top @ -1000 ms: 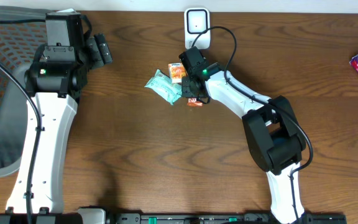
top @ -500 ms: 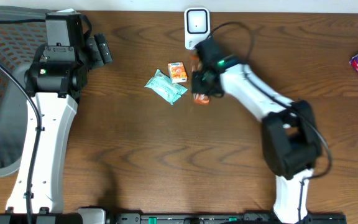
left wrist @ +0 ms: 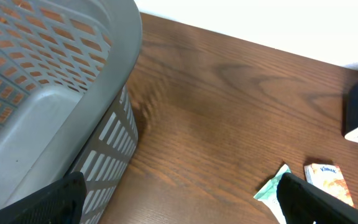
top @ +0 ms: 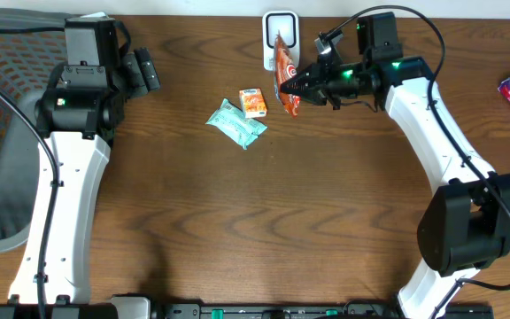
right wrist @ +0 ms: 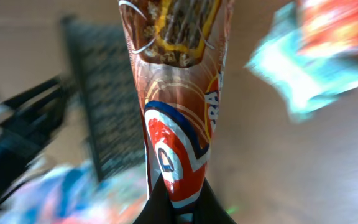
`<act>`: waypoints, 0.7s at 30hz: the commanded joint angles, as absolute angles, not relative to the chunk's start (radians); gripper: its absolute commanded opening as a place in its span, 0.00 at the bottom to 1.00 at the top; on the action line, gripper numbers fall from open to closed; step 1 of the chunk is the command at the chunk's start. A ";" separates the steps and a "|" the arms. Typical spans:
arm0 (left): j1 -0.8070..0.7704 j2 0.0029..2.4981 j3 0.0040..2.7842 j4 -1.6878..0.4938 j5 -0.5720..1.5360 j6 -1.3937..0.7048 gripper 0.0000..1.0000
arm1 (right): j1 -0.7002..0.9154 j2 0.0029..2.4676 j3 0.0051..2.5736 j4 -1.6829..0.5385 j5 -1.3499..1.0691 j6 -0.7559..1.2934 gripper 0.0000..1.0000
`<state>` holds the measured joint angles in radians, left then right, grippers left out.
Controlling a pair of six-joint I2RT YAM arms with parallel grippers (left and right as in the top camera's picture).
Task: Scan the item barcode
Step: 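Lift the chocolate bar and hold it up before the scanner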
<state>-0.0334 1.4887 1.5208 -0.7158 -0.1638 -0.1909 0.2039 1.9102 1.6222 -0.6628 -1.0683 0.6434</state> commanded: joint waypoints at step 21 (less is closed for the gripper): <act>-0.028 1.496 1.522 -0.718 -0.176 -0.204 0.98 | 0.204 1.910 1.629 -0.661 -1.561 0.627 0.02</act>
<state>-0.0334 1.4887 1.5208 -0.7155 -0.1638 -0.1909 0.2043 1.9102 1.6222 -0.6643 -1.5192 0.6483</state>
